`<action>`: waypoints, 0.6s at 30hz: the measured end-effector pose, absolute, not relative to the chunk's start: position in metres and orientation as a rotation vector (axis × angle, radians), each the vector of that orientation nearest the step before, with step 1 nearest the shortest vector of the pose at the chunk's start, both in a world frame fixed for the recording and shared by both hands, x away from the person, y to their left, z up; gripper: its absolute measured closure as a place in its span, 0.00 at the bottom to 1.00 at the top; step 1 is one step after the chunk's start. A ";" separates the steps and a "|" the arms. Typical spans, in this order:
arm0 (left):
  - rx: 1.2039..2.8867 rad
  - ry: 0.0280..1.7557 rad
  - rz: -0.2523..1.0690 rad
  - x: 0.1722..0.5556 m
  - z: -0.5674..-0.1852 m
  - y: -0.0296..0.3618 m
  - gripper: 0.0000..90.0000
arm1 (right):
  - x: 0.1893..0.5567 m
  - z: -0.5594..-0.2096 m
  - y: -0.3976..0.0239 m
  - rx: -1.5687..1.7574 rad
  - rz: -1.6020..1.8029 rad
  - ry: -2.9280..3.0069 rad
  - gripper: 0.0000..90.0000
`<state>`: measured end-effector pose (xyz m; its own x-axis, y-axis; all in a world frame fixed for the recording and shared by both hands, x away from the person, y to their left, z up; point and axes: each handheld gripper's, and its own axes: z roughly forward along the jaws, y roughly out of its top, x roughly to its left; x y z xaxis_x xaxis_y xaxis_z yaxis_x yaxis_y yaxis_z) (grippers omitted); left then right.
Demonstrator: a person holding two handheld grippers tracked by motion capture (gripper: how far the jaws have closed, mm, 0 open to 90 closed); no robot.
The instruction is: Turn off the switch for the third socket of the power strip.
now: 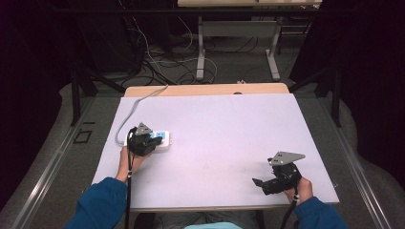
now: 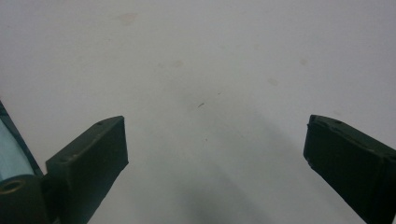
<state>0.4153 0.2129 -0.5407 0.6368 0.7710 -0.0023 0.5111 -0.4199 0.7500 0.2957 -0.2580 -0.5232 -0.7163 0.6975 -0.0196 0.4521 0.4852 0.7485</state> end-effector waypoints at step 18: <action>2.116 0.991 0.463 0.415 -0.541 0.212 1.00 | 0.296 -0.523 -0.258 0.977 1.070 2.417 0.06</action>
